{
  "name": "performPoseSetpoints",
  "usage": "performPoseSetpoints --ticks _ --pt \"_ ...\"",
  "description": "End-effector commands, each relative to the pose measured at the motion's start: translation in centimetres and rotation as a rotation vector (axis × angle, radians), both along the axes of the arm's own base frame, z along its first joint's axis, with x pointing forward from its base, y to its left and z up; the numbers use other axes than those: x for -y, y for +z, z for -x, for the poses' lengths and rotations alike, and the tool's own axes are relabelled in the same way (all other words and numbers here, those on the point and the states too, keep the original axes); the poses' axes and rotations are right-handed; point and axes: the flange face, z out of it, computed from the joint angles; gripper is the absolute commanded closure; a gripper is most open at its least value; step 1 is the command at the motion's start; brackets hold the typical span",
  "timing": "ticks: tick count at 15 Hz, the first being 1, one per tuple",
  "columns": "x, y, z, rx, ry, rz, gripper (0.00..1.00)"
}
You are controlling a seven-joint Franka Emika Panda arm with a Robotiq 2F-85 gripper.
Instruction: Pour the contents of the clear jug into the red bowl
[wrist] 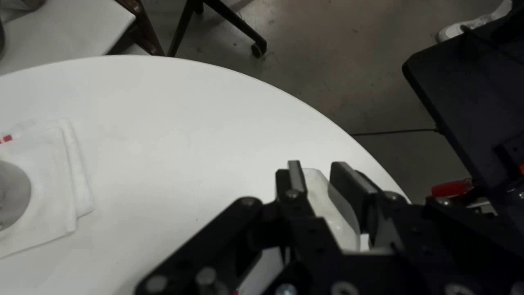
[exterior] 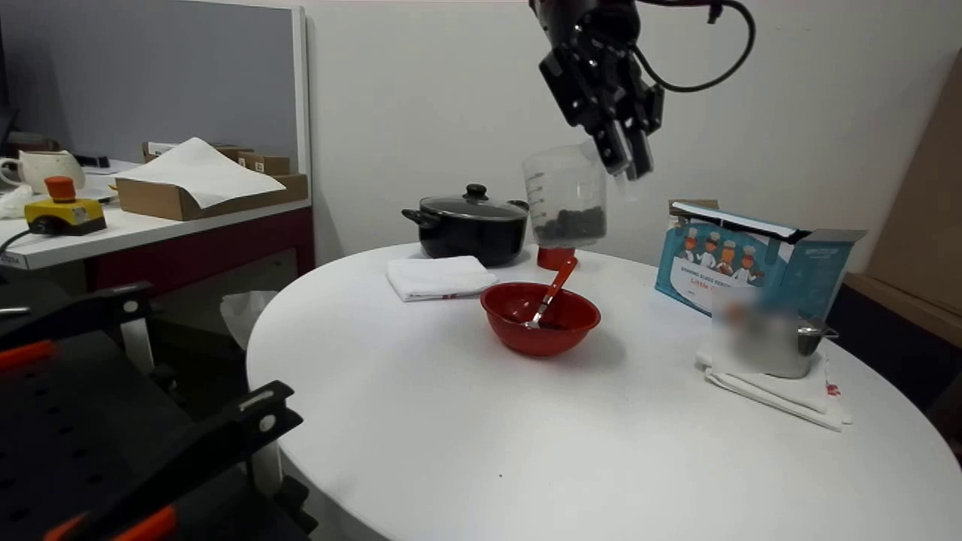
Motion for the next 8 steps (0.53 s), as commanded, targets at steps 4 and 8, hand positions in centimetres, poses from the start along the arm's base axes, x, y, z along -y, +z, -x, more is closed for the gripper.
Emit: performPoseSetpoints --ticks 4,8 --pt "-5.2 -2.1 2.1 0.015 -0.054 0.272 0.88" --pt "-3.4 -4.9 2.6 -0.017 -0.173 0.365 0.88"
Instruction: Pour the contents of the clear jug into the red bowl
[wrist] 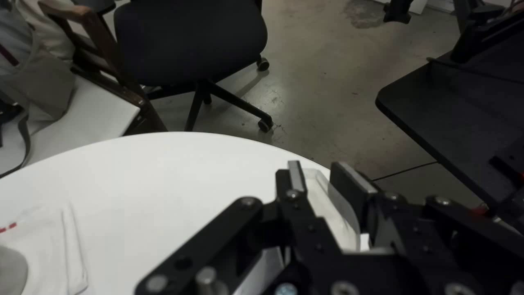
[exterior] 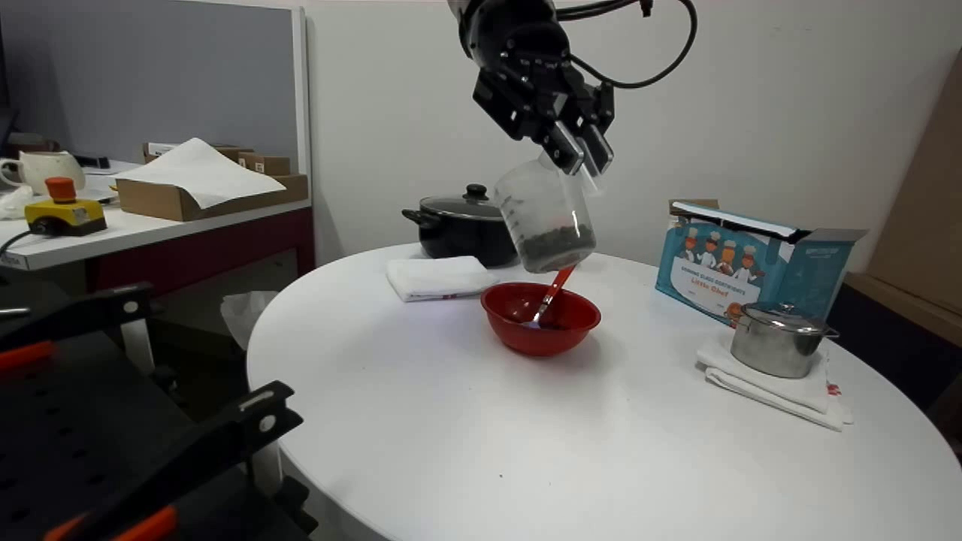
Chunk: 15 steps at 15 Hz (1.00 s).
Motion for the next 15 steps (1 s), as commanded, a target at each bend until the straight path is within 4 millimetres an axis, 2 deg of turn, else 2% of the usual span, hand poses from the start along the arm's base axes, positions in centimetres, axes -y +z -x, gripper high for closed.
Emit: performPoseSetpoints --ticks 1,3,6,12,15 --pt "1.7 -2.2 0.0 -0.044 -0.106 0.063 0.88" --pt "2.1 -3.4 -0.4 -0.089 -0.150 0.046 0.88" --pt "1.8 -4.7 -2.2 -0.126 -0.202 0.024 0.88" --pt "0.3 -5.4 -8.1 -0.126 -0.190 0.072 0.88" --pt "0.2 -6.1 -9.9 -0.163 -0.162 0.115 0.88"
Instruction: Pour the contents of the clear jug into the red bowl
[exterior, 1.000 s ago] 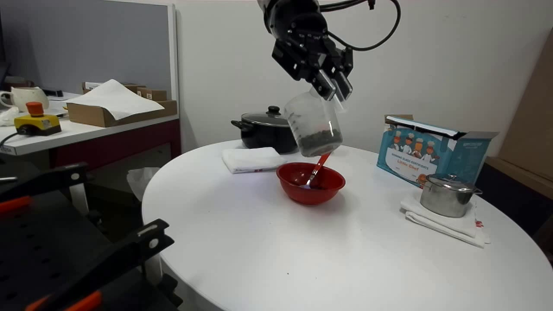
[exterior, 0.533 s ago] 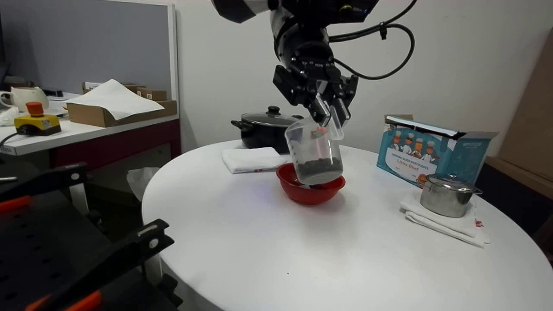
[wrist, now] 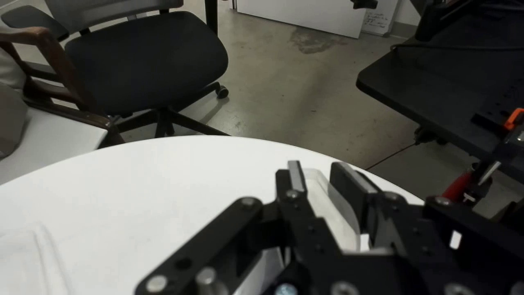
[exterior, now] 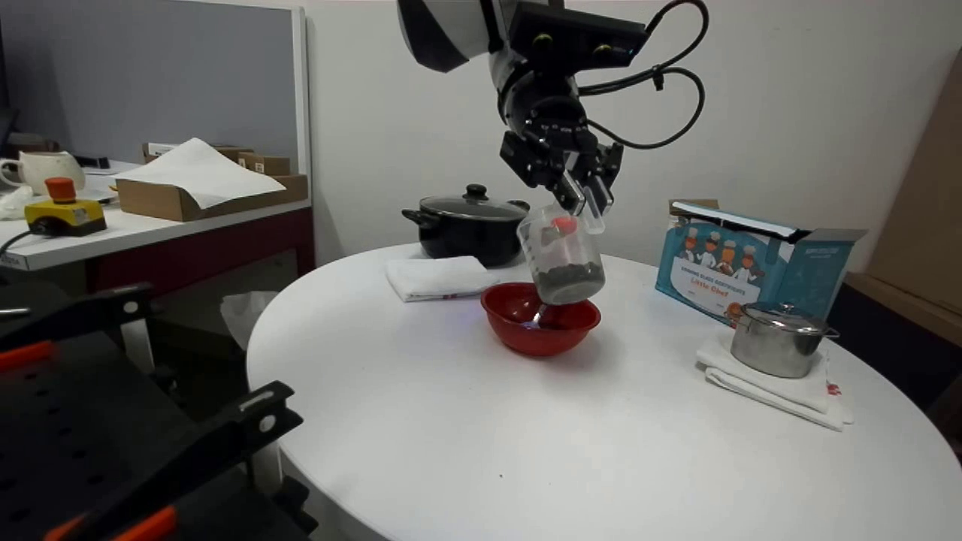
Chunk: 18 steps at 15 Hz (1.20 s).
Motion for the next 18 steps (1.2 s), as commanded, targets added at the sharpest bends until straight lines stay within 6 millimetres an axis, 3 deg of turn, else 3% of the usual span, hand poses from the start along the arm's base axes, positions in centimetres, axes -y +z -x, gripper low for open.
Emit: performPoseSetpoints --ticks 1,5,9,14,18 --pt "0.0 -1.2 -2.5 -0.093 0.039 0.057 0.88" --pt "0.5 -2.8 -3.2 -0.176 0.126 0.162 0.88" --pt "-0.8 -3.4 -4.5 -0.150 0.214 0.254 0.88" --pt "-4.7 -2.4 -6.1 -0.088 0.373 0.367 0.88" --pt "-7.7 -2.1 -5.9 -0.076 0.496 0.457 0.88"
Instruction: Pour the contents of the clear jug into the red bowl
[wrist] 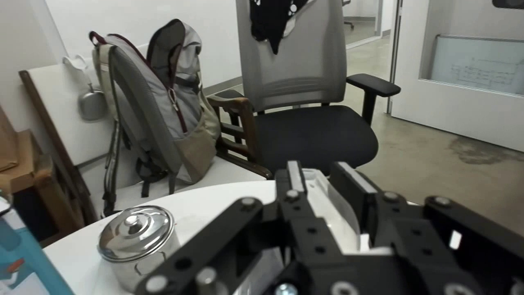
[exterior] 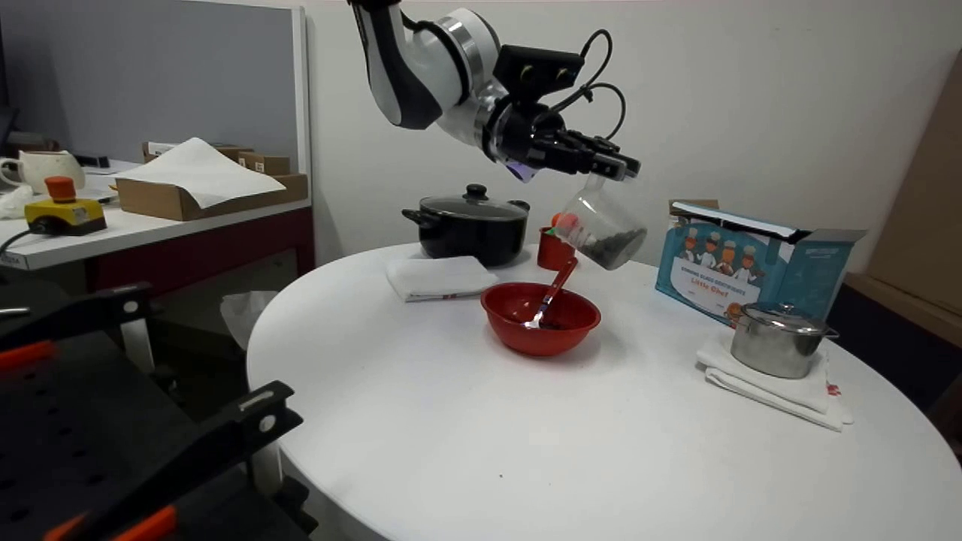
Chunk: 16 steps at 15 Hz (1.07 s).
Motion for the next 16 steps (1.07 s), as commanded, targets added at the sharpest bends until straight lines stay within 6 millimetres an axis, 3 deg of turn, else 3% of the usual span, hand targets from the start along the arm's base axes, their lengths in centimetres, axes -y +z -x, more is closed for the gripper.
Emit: performPoseSetpoints --ticks 1,5,16 --pt "-2.1 0.2 0.5 -0.004 0.095 0.105 0.88" --pt "-3.1 -0.6 1.9 -0.045 0.189 0.186 0.88" --pt "-1.8 -2.3 5.9 -0.118 0.441 0.487 0.88"
